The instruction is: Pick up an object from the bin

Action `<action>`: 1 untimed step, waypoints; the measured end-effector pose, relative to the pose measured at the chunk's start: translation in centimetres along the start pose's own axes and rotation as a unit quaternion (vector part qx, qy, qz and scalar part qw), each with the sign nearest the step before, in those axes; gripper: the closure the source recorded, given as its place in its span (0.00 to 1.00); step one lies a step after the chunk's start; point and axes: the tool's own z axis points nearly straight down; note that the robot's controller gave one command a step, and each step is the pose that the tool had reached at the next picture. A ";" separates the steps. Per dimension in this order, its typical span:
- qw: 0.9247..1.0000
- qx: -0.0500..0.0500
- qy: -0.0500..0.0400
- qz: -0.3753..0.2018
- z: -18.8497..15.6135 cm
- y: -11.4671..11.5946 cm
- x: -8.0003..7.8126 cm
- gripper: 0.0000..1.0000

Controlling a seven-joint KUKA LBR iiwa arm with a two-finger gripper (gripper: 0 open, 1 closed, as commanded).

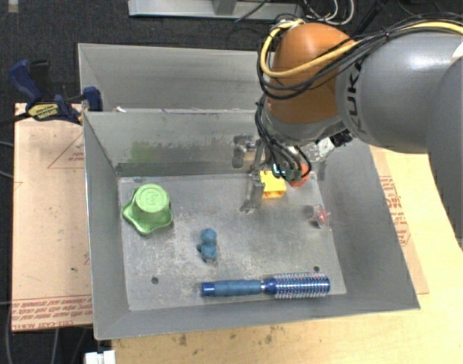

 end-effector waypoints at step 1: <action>0.995 -0.001 -0.002 -0.099 3.0 11.7 6.7 0.00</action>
Offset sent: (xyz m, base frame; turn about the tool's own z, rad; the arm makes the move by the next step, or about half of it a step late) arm -0.0657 0.1113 -0.0280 -0.1891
